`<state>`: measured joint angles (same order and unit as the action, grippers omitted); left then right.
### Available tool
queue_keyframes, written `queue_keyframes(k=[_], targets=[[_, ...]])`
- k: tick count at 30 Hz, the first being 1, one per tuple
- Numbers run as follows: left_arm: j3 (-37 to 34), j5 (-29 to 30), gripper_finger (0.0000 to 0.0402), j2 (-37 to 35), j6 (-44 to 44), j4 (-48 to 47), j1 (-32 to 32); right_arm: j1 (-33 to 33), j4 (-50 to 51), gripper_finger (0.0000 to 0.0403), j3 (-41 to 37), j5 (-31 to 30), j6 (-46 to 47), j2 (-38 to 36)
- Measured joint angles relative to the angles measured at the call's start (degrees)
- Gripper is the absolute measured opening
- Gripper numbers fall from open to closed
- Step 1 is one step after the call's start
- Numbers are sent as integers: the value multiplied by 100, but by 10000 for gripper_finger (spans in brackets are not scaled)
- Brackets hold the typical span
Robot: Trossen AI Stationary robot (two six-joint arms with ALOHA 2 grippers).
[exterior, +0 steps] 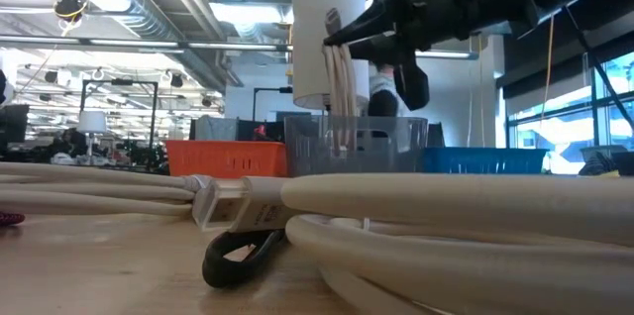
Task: Pick & Place USB Port
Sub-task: Put the brown HDMI cable into the black bin
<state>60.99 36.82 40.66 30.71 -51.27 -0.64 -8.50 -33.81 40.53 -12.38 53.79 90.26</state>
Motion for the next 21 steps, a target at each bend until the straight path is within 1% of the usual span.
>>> queue_keyframes(k=[3,15,18,21], targets=[[0,-82,175,0,1,0,0,54,-6,30,-17,64,115,0],[0,-87,175,0,-24,0,0,47,-20,30,-20,100,296,27],[0,-87,175,0,-42,-2,0,47,8,30,203,63,272,241],[0,-96,175,0,-42,-2,0,47,-21,30,520,274,106,536]])
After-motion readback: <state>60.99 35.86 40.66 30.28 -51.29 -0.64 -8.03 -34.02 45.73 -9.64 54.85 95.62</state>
